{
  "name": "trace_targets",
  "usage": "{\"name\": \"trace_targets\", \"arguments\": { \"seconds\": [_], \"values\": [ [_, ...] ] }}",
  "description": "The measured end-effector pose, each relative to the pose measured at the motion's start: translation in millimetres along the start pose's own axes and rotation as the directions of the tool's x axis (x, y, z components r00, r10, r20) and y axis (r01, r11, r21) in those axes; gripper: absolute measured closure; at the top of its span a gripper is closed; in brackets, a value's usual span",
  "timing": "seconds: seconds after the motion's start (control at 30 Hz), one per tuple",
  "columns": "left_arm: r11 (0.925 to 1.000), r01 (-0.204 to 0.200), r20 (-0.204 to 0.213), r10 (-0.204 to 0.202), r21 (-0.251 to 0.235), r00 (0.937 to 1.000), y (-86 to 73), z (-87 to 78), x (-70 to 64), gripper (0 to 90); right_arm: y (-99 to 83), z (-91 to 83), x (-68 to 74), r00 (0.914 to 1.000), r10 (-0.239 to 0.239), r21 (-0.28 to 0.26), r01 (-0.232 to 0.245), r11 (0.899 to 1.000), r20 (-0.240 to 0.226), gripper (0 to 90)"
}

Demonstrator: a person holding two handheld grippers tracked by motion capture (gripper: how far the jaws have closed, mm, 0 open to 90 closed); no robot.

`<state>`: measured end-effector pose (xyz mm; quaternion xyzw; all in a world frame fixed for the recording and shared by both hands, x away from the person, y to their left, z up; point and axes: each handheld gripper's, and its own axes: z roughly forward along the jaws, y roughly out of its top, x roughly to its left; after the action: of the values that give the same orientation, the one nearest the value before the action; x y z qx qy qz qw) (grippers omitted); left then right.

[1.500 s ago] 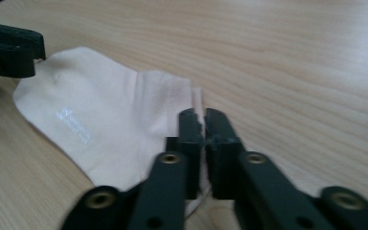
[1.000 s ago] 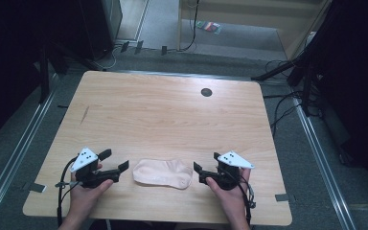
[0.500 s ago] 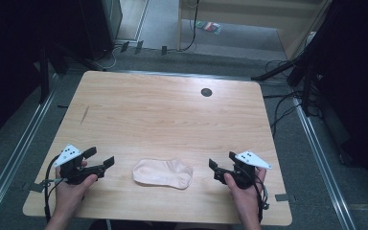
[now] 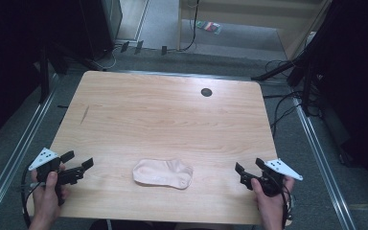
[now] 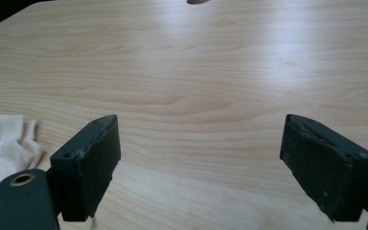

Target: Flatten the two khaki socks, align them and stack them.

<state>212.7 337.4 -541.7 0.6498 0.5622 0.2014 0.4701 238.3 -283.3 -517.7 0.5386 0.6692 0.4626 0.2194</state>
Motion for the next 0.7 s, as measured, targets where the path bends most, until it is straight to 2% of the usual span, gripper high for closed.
{"name": "trace_targets", "arguments": {
  "seconds": [0.07, 0.27, 0.43, 0.5, 0.57, 0.7],
  "values": [
    [1.0000, -0.001, -0.017, 0.001, 0.009, 0.9999, -2.9, -2.8, 4.3, 10.9, -3.4, -5.0, -7.3, 0.9999, 0.006, 0.004, -0.006, 1.000, 0.012, 14.0],
    [0.9990, -0.038, -0.067, 0.040, 0.022, 0.9970, -8.6, -11.6, 12.9, 10.9, -17.6, -14.3, -28.6, 0.9985, 0.021, 0.038, -0.023, 0.999, 0.050, 14.3],
    [0.9992, -0.035, -0.087, 0.037, 0.019, 0.9956, -14.0, -20.2, 23.9, 10.9, -27.5, -22.1, -43.3, 0.9978, 0.031, 0.042, -0.033, 0.999, 0.060, 13.8],
    [0.9988, -0.042, -0.116, 0.045, 0.024, 0.9923, -16.2, -24.8, 27.9, 10.8, -31.2, -26.8, -48.0, 0.9973, 0.044, 0.037, -0.047, 0.998, 0.058, 13.8],
    [0.9992, -0.039, -0.145, 0.040, 0.012, 0.9886, -17.3, -29.7, 32.3, 10.9, -34.8, -30.1, -52.1, 0.9975, 0.053, 0.037, -0.055, 0.998, 0.047, 13.7],
    [0.9991, -0.028, -0.163, 0.022, -0.031, 0.9864, -16.4, -36.6, 39.9, 10.9, -40.1, -34.4, -60.7, 0.9970, 0.066, 0.016, -0.067, 0.998, 0.041, 13.9]
  ]
}}
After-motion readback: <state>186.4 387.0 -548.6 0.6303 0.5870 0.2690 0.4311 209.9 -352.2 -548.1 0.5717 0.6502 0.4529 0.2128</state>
